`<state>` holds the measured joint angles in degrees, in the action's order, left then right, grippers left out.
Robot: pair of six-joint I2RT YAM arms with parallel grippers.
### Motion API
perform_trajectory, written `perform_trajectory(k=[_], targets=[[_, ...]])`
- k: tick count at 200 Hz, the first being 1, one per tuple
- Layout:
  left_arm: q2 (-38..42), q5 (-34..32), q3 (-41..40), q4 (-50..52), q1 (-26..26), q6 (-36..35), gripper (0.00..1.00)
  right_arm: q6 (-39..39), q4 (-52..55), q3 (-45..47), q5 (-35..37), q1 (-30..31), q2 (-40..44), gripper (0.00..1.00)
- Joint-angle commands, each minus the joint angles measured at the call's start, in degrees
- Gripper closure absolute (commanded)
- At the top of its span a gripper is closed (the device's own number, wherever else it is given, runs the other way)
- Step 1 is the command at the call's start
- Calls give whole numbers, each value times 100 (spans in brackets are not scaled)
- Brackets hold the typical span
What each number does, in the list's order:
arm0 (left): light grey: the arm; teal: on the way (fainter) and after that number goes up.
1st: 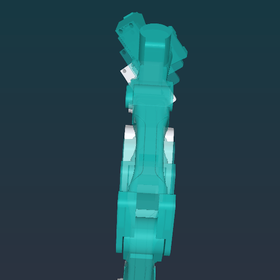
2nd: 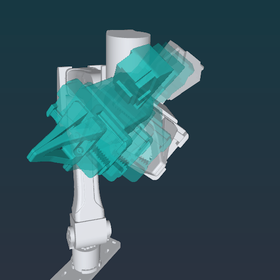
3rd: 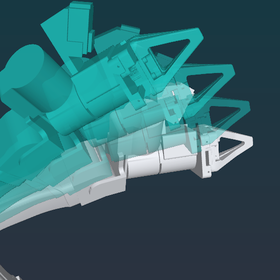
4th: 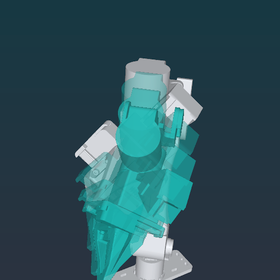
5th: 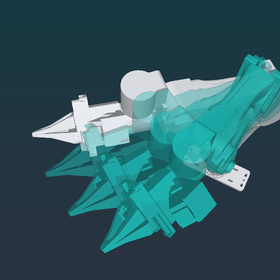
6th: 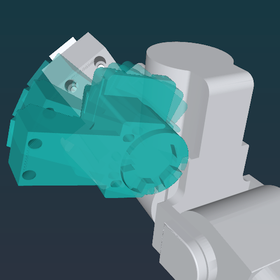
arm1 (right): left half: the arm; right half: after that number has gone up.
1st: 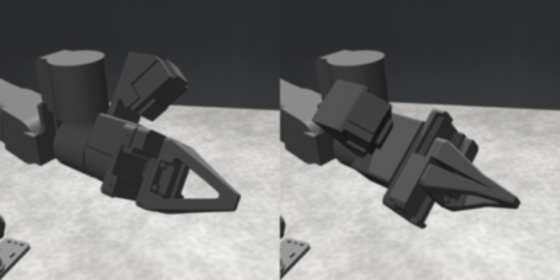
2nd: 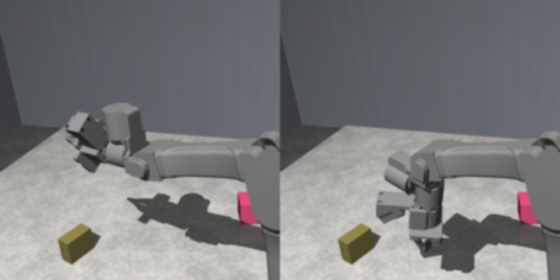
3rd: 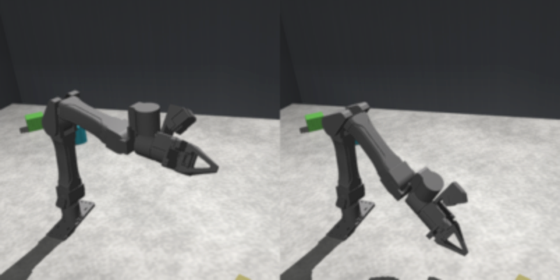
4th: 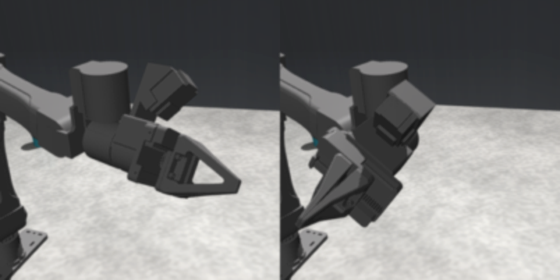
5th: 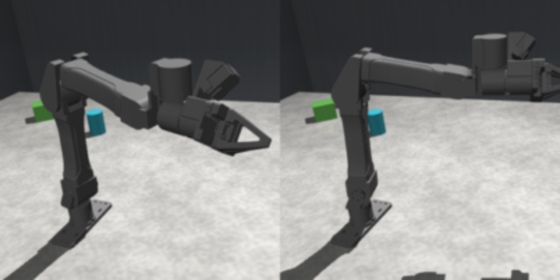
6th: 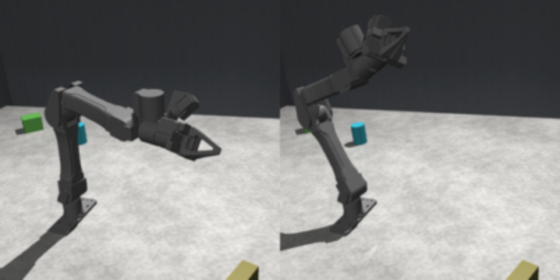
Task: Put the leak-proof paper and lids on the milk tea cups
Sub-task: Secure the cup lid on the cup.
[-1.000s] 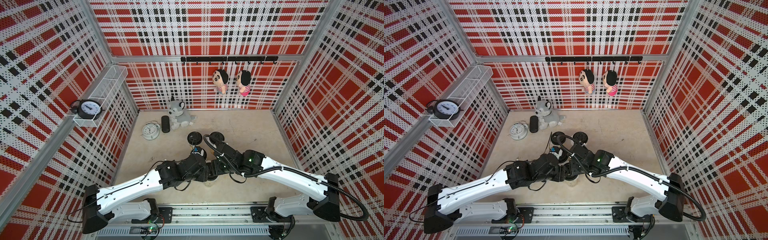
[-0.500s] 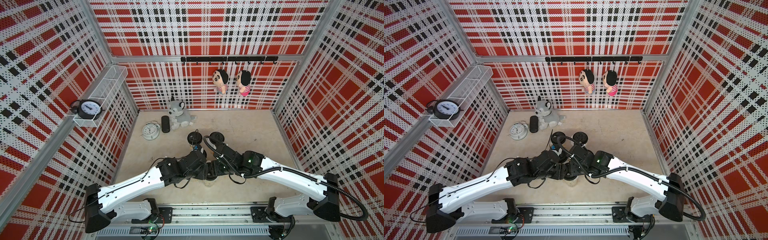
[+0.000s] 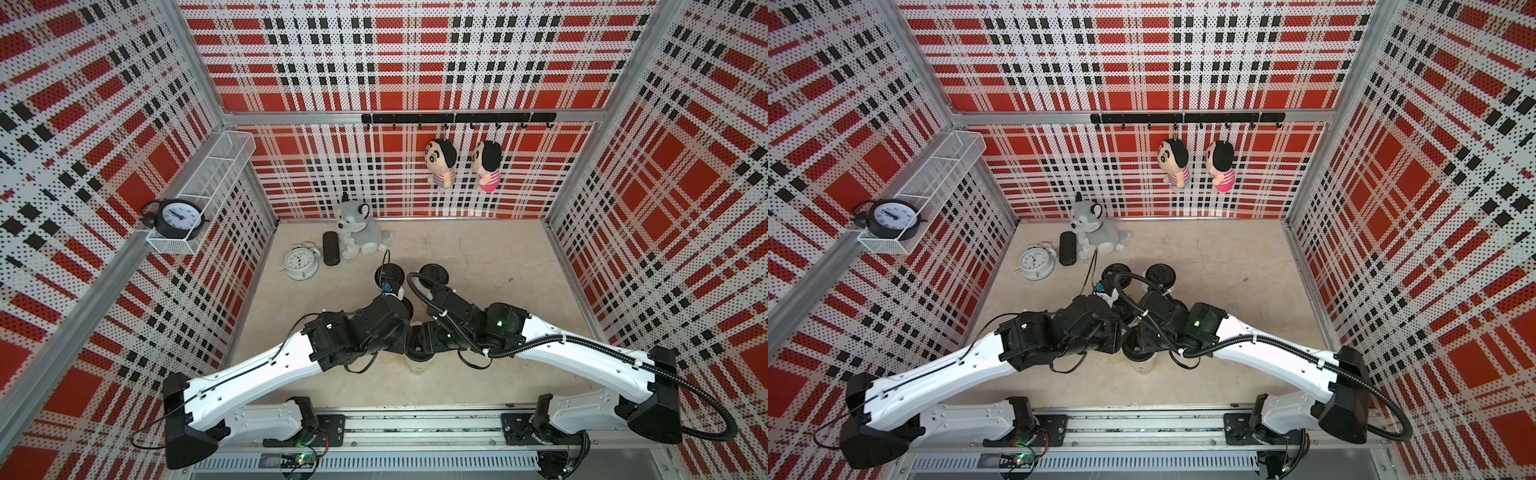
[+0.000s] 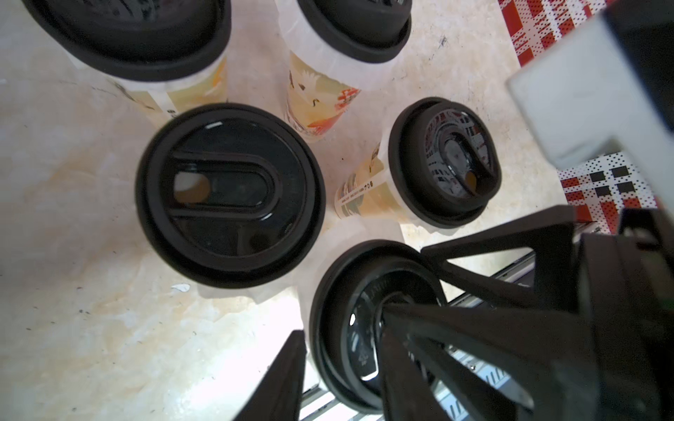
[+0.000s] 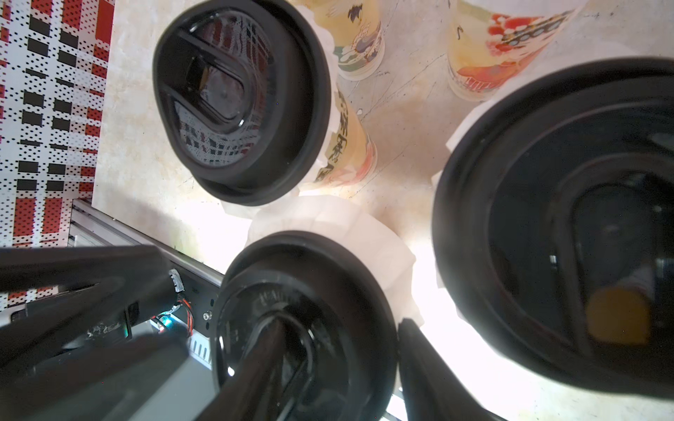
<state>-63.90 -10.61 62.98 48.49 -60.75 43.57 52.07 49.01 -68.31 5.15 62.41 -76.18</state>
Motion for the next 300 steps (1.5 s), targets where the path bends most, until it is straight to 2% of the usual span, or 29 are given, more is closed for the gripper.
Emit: perform_trajectory(k=[1, 111, 218, 300], targets=[[188, -67, -260, 89, 111, 123, 68, 6, 581, 259, -40, 75, -150, 48], [97, 194, -645, -220, 177, 108, 71, -11, 566, 204, -75, 78, -229, 48], [35, 247, -740, -279, -114, 283, 71, -22, 506, 231, -101, 103, -266, 48], [299, 636, -1850, -480, -159, 680, 71, 15, 469, 281, -128, 132, -309, 48]])
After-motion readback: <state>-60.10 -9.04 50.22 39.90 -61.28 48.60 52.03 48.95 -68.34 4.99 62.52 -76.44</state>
